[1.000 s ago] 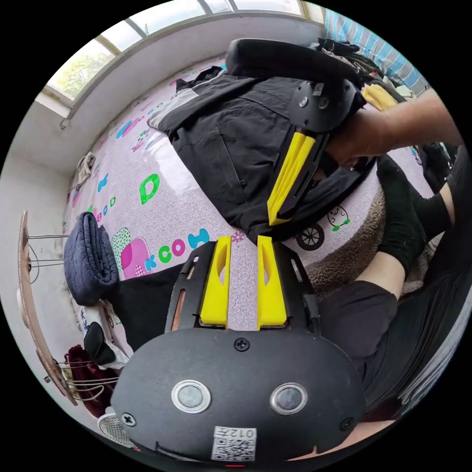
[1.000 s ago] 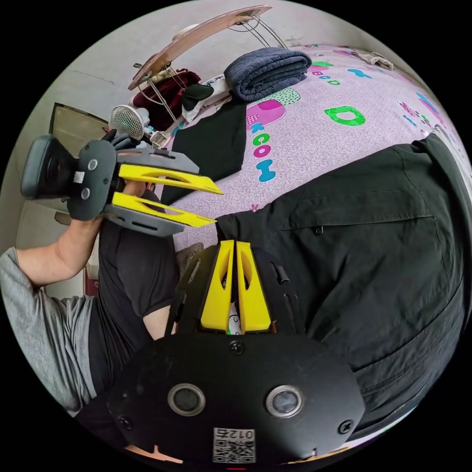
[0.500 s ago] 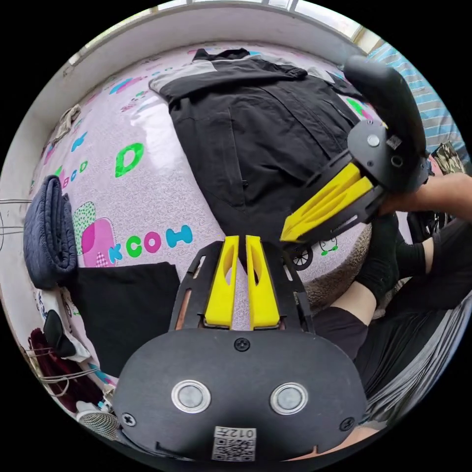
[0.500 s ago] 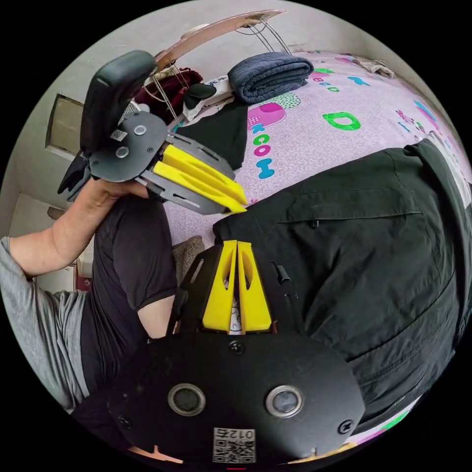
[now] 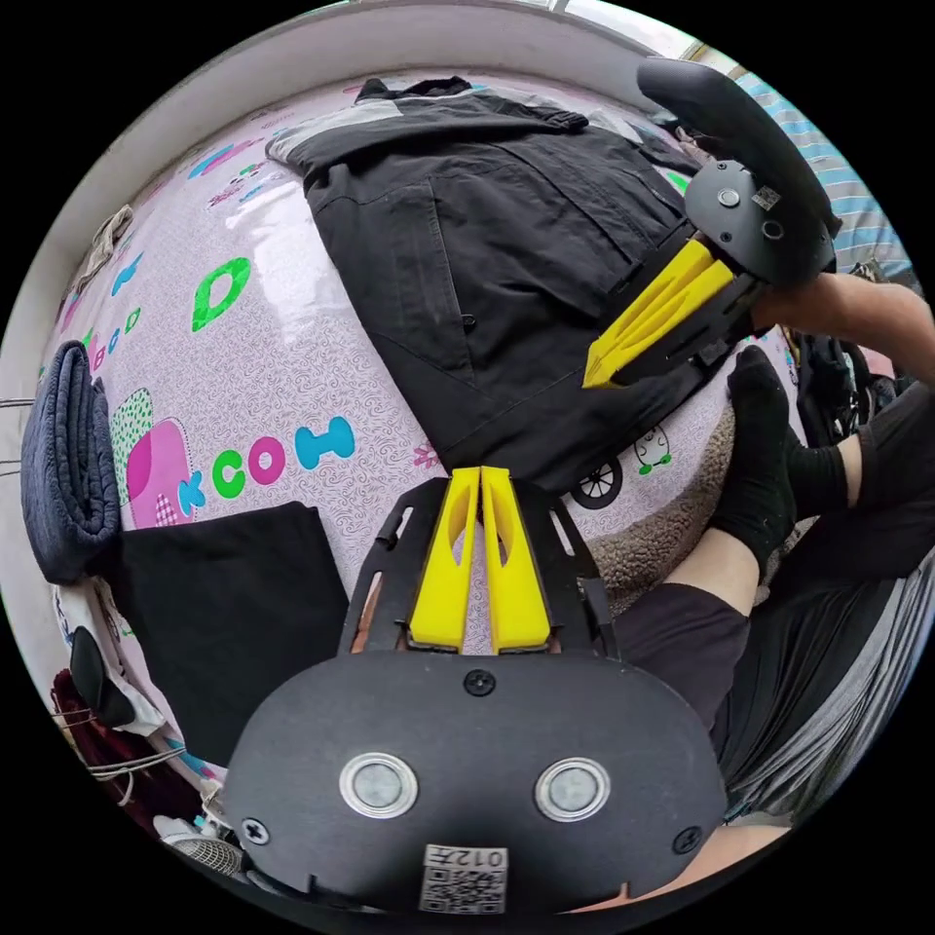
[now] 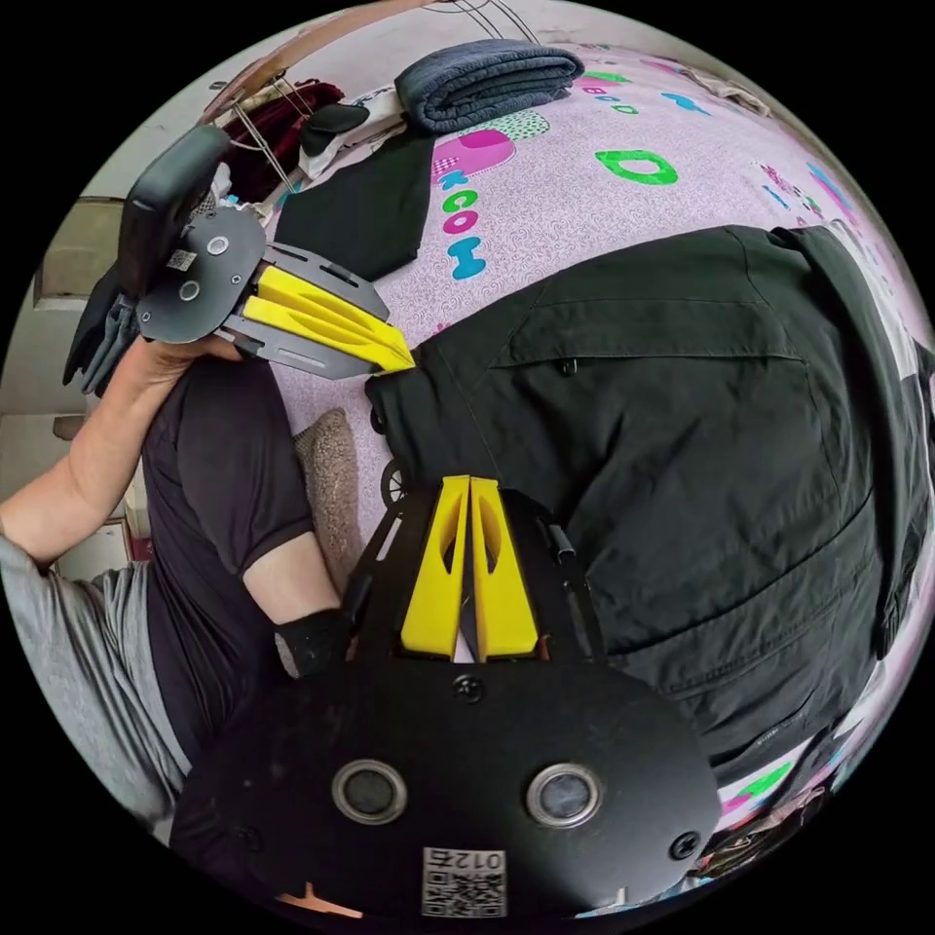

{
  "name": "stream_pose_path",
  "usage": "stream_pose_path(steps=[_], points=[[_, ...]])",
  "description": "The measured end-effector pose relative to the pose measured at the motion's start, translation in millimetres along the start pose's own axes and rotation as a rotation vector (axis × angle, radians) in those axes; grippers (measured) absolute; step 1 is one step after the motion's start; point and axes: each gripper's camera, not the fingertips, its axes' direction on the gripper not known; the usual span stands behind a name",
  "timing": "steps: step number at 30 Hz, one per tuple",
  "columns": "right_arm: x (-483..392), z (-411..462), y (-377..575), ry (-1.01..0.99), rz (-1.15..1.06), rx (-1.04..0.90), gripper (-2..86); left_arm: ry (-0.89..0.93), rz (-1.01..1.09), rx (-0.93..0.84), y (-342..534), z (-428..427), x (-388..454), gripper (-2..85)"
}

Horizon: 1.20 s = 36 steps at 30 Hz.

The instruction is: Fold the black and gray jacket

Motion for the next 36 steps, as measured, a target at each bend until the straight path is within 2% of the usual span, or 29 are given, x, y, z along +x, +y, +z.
stream_pose_path(steps=[2,7,11,13,16,18,20,23,26,31,34,36], points=[[-2.8,-57.3,-11.4,-0.011,0.022,-0.012,-0.8,0.006,-0.002,0.024,2.1,-7.0,-4.4,0.6],[17.7,-205.4,-13.5,-0.032,0.178,0.055,-0.8,-0.039,0.043,-0.096,-8.3,9.9,-3.8,0.3],[15.7,-305.8,35.9,0.025,0.320,0.079,-0.8,-0.028,0.031,-0.105,-5.9,7.2,-14.3,0.3],[7.8,-324.3,69.7,0.088,0.373,0.082,-0.8,-0.025,0.023,-0.104,-3.3,4.8,-18.9,0.3],[1.7,-322.6,142.3,0.133,0.534,0.160,-0.8,-0.104,0.011,-0.060,2.1,-13.2,-20.6,0.5],[7.5,-304.5,191.1,0.084,0.671,0.234,-0.7,-0.132,-0.010,0.041,1.9,-38.7,-20.5,0.7],[19.2,-273.1,251.5,0.013,0.916,0.307,-0.3,-0.088,-0.013,0.104,-7.1,-51.5,-17.5,0.8],[2.0,-264.4,292.7,0.046,1.097,0.413,1.0,-0.011,0.084,0.117,-38.0,-50.3,10.8,0.8],[-28.8,-274.0,310.7,0.098,1.221,0.478,6.6,0.001,0.197,0.129,-71.2,-40.6,53.2,0.7],[-59.8,-274.7,318.2,-0.077,1.293,0.543,7.4,0.062,0.301,0.160,-115.8,-21.5,107.6,0.7],[-75.1,-277.8,317.1,-0.218,1.317,0.651,6.4,0.078,0.360,0.103,-132.1,-4.8,129.8,0.6],[-85.1,-280.1,307.6,-0.253,1.290,0.659,3.1,0.065,0.403,0.030,-135.1,9.1,140.7,0.6]])
